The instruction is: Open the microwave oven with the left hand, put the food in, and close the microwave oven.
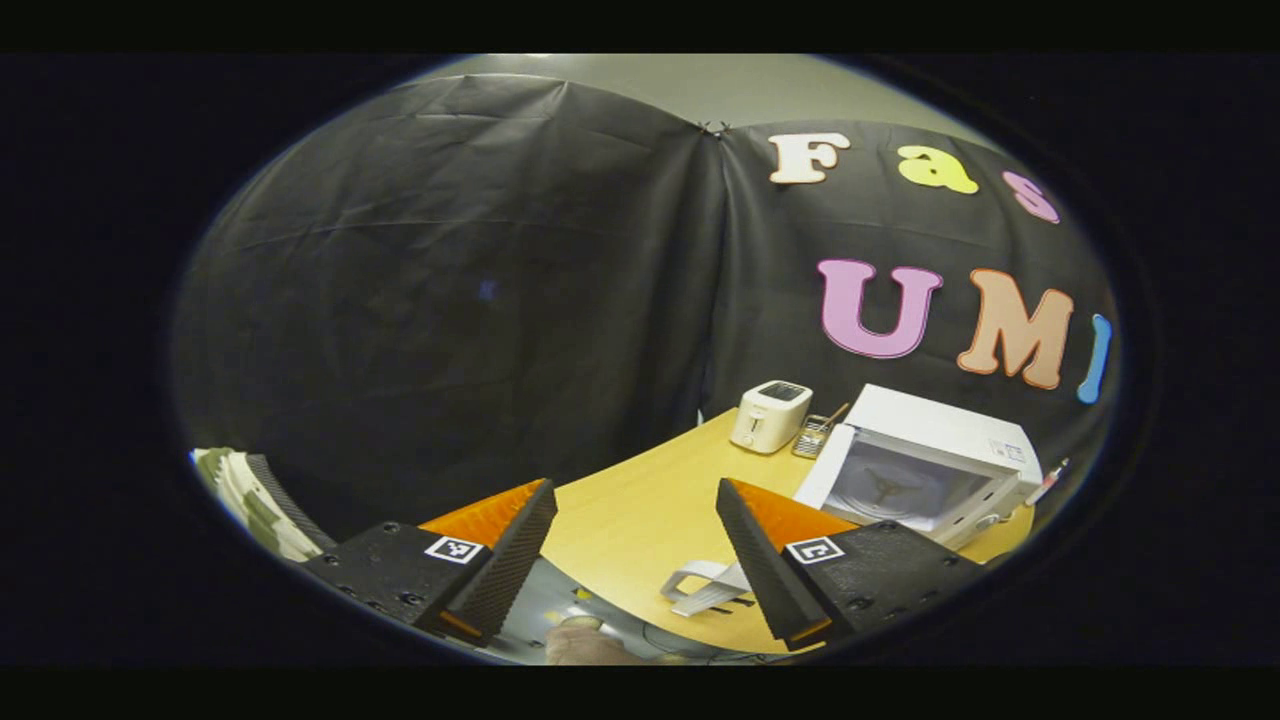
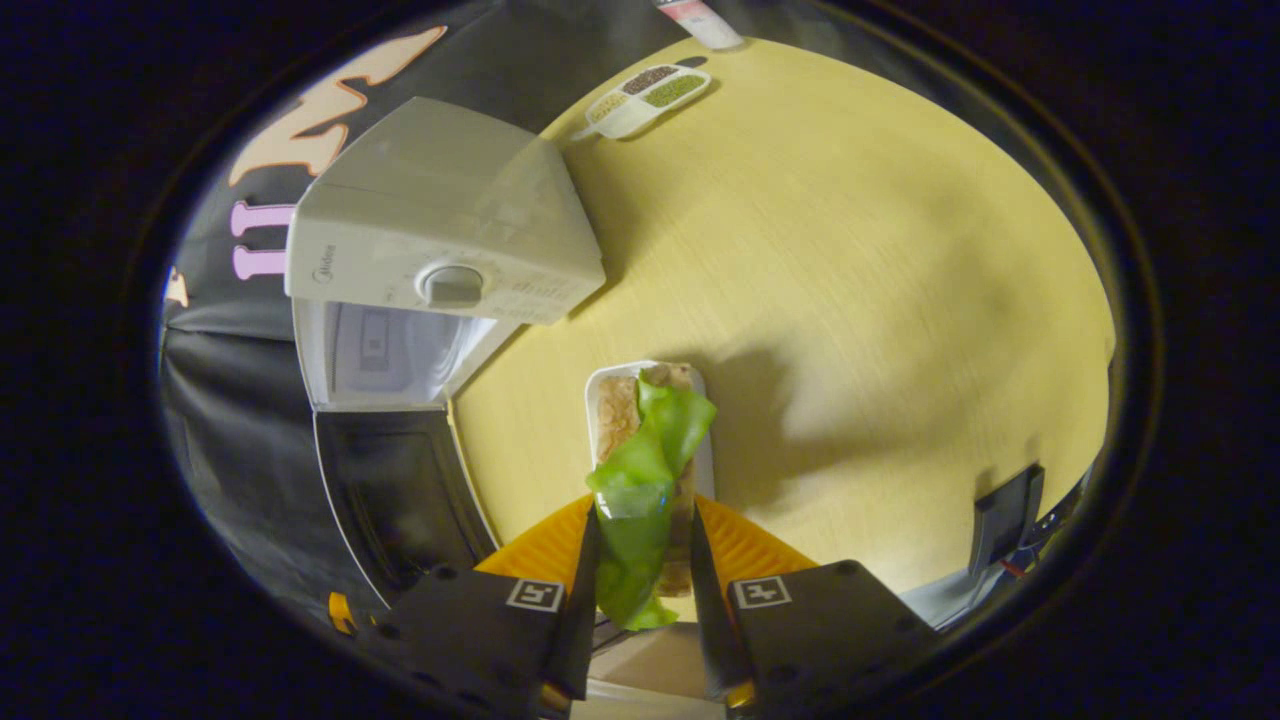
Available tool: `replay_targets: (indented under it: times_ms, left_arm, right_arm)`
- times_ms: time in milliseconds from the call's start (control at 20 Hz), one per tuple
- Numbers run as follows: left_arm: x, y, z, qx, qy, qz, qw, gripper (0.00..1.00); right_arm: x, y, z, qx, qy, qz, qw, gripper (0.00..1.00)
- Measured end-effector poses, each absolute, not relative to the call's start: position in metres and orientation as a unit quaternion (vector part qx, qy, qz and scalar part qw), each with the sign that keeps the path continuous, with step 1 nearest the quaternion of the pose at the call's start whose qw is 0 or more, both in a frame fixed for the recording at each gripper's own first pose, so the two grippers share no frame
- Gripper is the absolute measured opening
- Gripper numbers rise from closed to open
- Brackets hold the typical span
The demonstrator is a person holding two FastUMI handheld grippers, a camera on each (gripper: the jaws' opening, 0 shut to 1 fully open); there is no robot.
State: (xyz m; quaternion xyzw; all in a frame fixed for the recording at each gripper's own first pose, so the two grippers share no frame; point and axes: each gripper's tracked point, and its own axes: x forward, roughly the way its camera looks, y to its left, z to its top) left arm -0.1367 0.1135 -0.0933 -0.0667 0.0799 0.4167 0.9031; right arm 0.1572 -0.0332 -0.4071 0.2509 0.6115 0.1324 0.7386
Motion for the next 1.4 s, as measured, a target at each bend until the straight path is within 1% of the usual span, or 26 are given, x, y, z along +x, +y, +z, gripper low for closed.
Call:
replay_targets:
  times_ms: [50, 150, 200, 250, 300, 350, 400, 450, 500, 600, 650, 700, 750, 800, 850, 950, 1000, 1250, 1300, 1400]
  left_arm:
    - [-0.132, 0.113, -0.093, -0.063, 0.083, 0.414, 0.904, 0.94]
    - [-0.124, 0.112, -0.092, -0.057, 0.09, 0.406, 0.908, 0.94]
    - [-0.121, 0.111, -0.093, -0.054, 0.094, 0.402, 0.909, 0.94]
    - [-0.117, 0.112, -0.091, -0.05, 0.092, 0.398, 0.911, 0.94]
    - [-0.112, 0.113, -0.089, -0.05, 0.089, 0.393, 0.914, 0.94]
    - [-0.107, 0.113, -0.09, -0.05, 0.089, 0.387, 0.916, 0.94]
    - [-0.103, 0.113, -0.091, -0.051, 0.088, 0.38, 0.919, 0.94]
    - [-0.099, 0.115, -0.092, -0.052, 0.088, 0.374, 0.922, 0.94]
    - [-0.095, 0.118, -0.094, -0.053, 0.09, 0.369, 0.924, 0.9]
    - [-0.088, 0.126, -0.098, -0.053, 0.096, 0.357, 0.928, 0.9]
    - [-0.083, 0.132, -0.1, -0.05, 0.097, 0.35, 0.93, 0.94]
    - [-0.079, 0.138, -0.101, -0.048, 0.098, 0.343, 0.933, 0.94]
    - [-0.075, 0.144, -0.102, -0.049, 0.099, 0.337, 0.935, 0.94]
    - [-0.07, 0.15, -0.105, -0.051, 0.101, 0.33, 0.937, 0.9]
    - [-0.065, 0.155, -0.107, -0.055, 0.103, 0.321, 0.94, 0.94]
    - [-0.056, 0.169, -0.114, -0.06, 0.108, 0.307, 0.944, 0.94]
    - [-0.053, 0.175, -0.118, -0.06, 0.112, 0.301, 0.945, 0.9]
    - [-0.036, 0.198, -0.128, -0.059, 0.129, 0.266, 0.953, 0.9]
    - [-0.034, 0.202, -0.13, -0.059, 0.131, 0.26, 0.955, 0.94]
    - [-0.028, 0.207, -0.137, -0.058, 0.138, 0.249, 0.957, 0.94]
  right_arm:
    - [0.157, -0.033, -0.405, 0.25, 0.608, 0.134, 0.741, 0.47]
    - [0.161, -0.032, -0.406, 0.256, 0.595, 0.13, 0.751, 0.47]
    - [0.161, -0.037, -0.399, 0.275, 0.586, 0.109, 0.755, 0.31]
    - [0.163, -0.036, -0.396, 0.294, 0.579, 0.102, 0.754, 0.3]
    - [0.164, -0.037, -0.393, 0.302, 0.574, 0.106, 0.754, 0.24]
    - [0.164, -0.037, -0.39, 0.303, 0.566, 0.112, 0.758, 0.3]
    - [0.164, -0.035, -0.388, 0.303, 0.559, 0.119, 0.763, 0.23]
    - [0.165, -0.032, -0.383, 0.307, 0.551, 0.123, 0.766, 0.3]
    - [0.164, -0.03, -0.376, 0.316, 0.543, 0.122, 0.768, 0.3]
    - [0.167, -0.026, -0.362, 0.336, 0.527, 0.115, 0.772, 0.3]
    - [0.168, -0.025, -0.355, 0.341, 0.518, 0.11, 0.777, 0.23]
    - [0.167, -0.024, -0.349, 0.344, 0.51, 0.101, 0.782, 0.3]
    - [0.167, -0.021, -0.343, 0.347, 0.502, 0.095, 0.786, 0.3]
    - [0.167, -0.016, -0.333, 0.351, 0.493, 0.094, 0.791, 0.3]
    - [0.167, -0.006, -0.324, 0.359, 0.482, 0.097, 0.793, 0.3]
    - [0.165, 0.021, -0.307, 0.377, 0.464, 0.113, 0.793, 0.3]
    - [0.164, 0.037, -0.299, 0.385, 0.456, 0.122, 0.793, 0.3]
    - [0.152, 0.124, -0.281, 0.406, 0.434, 0.166, 0.787, 0.3]
    - [0.15, 0.142, -0.277, 0.414, 0.427, 0.176, 0.784, 0.3]
    - [0.146, 0.174, -0.271, 0.433, 0.414, 0.19, 0.778, 0.3]
